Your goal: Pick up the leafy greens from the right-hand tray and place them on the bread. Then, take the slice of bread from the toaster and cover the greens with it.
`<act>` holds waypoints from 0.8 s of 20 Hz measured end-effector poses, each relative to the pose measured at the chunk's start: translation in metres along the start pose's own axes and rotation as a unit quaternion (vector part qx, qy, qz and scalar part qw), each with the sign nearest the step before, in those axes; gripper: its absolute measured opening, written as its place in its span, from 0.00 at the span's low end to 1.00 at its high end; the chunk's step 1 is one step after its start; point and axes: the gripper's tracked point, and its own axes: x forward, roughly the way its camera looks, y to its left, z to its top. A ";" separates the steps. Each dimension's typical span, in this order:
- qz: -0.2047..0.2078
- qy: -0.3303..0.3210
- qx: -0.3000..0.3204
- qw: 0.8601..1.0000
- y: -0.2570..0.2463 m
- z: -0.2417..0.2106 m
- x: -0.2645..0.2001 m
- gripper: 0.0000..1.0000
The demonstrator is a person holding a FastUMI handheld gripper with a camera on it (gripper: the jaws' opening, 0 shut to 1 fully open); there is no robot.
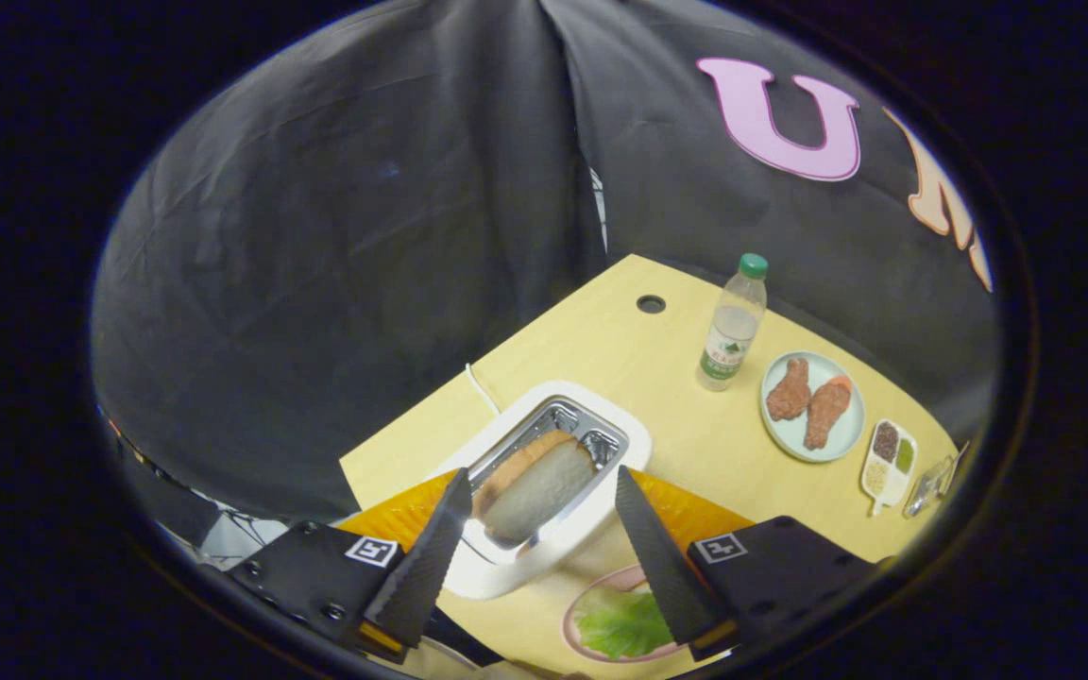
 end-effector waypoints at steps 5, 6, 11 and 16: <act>-0.008 0.023 0.010 1.000 0.007 -0.006 0.025 0.97; -0.009 0.028 0.011 1.000 0.007 -0.008 0.031 0.97; -0.014 0.053 0.002 0.998 0.010 -0.023 0.040 0.83; -0.018 0.056 -0.004 0.998 0.004 -0.030 0.036 0.49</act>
